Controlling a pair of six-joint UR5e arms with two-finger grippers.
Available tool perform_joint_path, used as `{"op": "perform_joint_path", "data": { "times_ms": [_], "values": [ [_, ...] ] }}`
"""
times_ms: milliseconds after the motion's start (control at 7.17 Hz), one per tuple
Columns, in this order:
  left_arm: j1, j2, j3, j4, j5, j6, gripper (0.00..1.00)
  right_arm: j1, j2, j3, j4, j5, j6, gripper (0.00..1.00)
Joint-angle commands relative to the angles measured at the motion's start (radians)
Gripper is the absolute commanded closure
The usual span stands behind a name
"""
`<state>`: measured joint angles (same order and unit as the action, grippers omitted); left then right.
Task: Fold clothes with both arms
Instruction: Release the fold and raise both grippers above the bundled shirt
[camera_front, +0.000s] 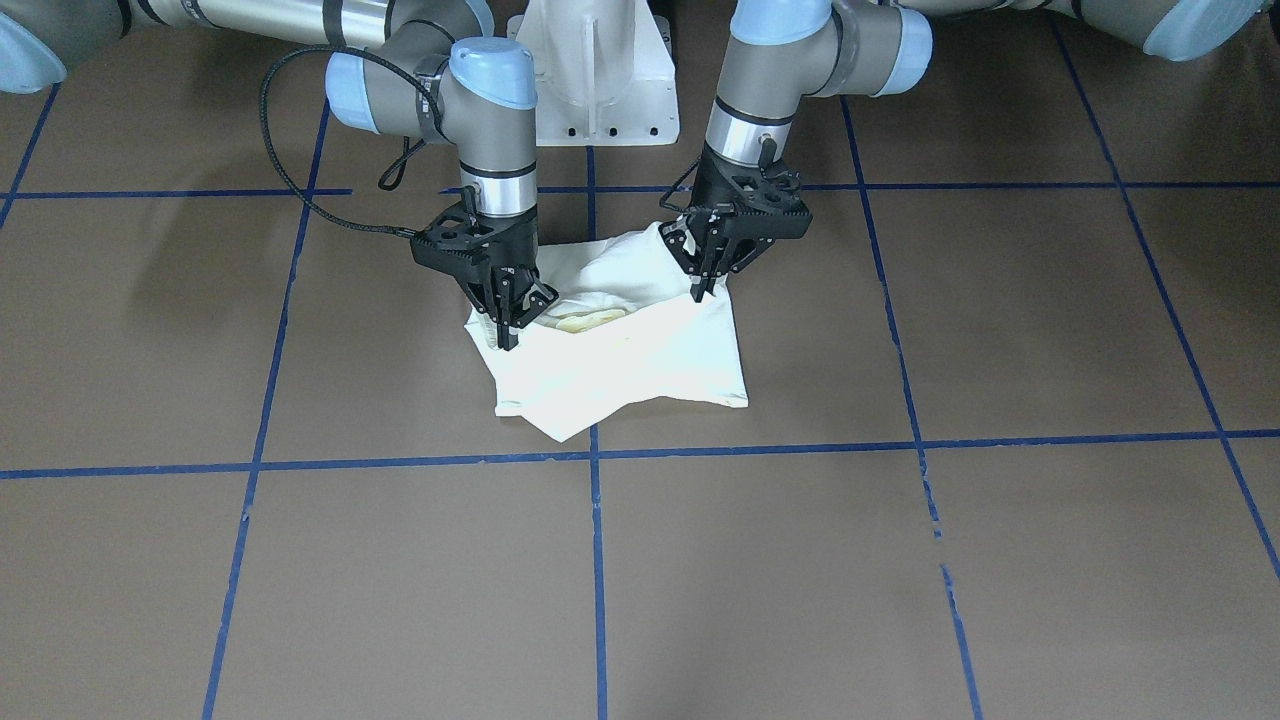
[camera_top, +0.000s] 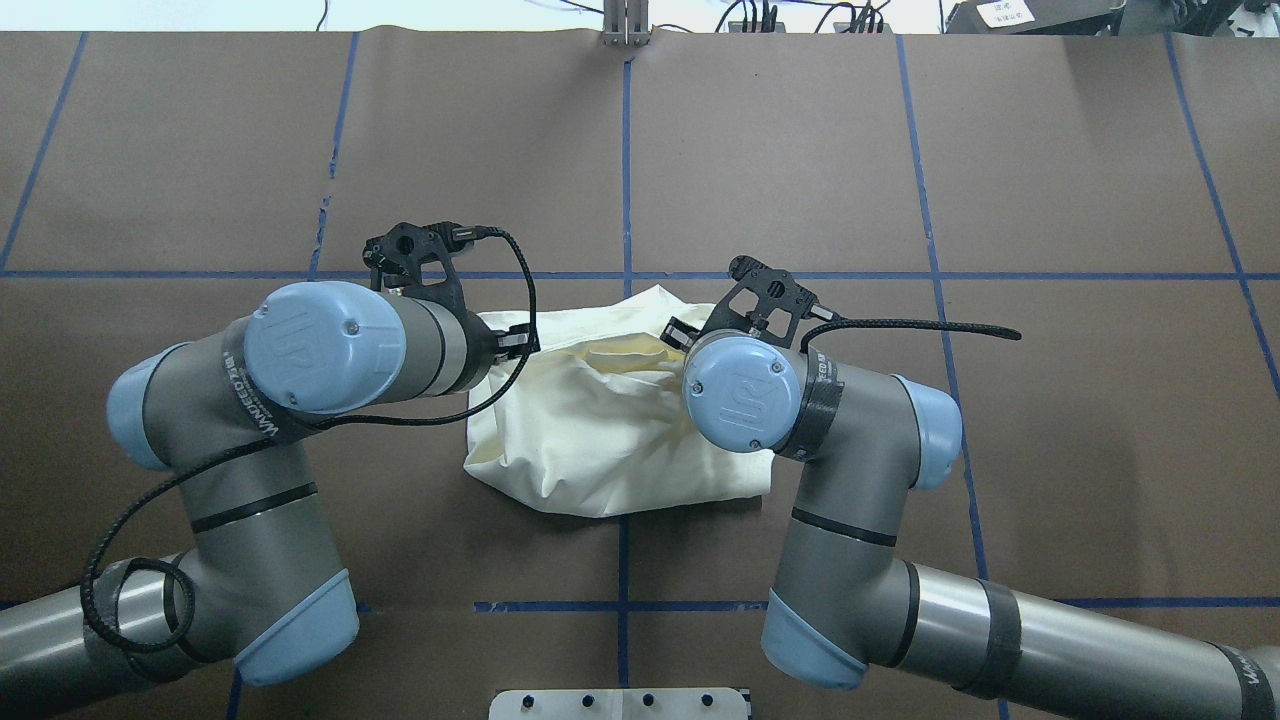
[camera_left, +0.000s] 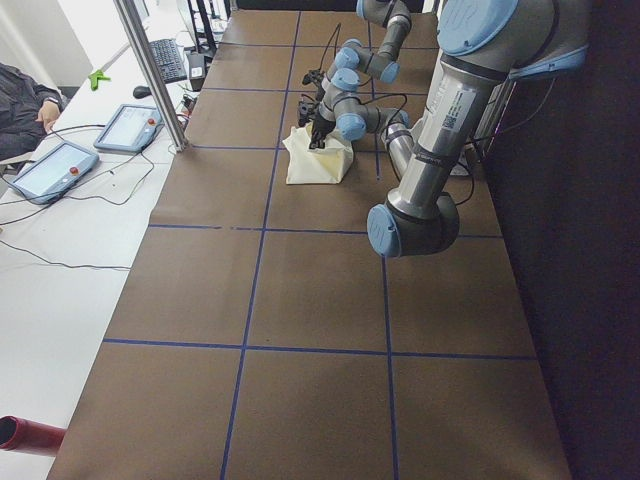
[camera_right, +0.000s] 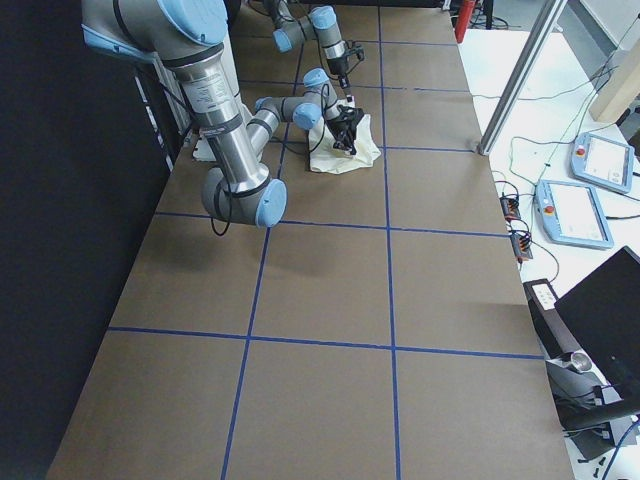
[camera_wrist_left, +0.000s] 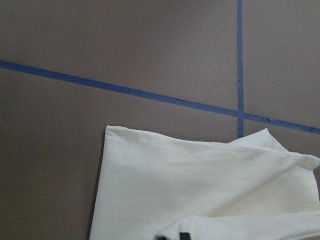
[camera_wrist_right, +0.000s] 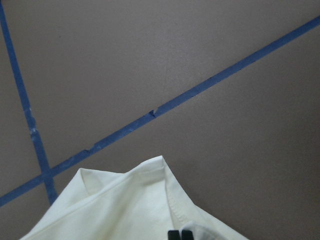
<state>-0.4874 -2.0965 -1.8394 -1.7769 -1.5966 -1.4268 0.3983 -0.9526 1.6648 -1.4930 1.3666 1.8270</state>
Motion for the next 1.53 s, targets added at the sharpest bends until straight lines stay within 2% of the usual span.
{"op": "perform_joint_path", "data": {
  "times_ms": [0, 837, 976, 1116, 1255, 1395],
  "values": [
    [-0.002, -0.011, 0.080, -0.064, 0.003, 0.005, 1.00, 0.002, 0.012, -0.034, 0.014, 0.000, -0.002, 1.00],
    [-0.007, -0.008, 0.111, -0.087, 0.004, 0.011, 1.00, 0.023, 0.009, -0.063, 0.014, 0.023, -0.037, 1.00],
    [-0.007, -0.007, 0.111, -0.088, 0.004, 0.016, 0.46, 0.023, 0.006, -0.065, 0.013, 0.023, -0.066, 0.16],
    [-0.008, -0.002, 0.102, -0.095, 0.004, 0.098, 0.00, 0.025, 0.012, -0.060, 0.019, 0.022, -0.157, 0.00],
    [-0.037, 0.000, 0.089, -0.102, -0.003, 0.158, 0.00, 0.051, 0.018, -0.038, 0.022, 0.049, -0.196, 0.00],
    [-0.069, 0.000, 0.077, -0.107, -0.006, 0.227, 0.00, 0.077, 0.018, 0.017, 0.019, 0.130, -0.253, 0.00]
  ]
}}
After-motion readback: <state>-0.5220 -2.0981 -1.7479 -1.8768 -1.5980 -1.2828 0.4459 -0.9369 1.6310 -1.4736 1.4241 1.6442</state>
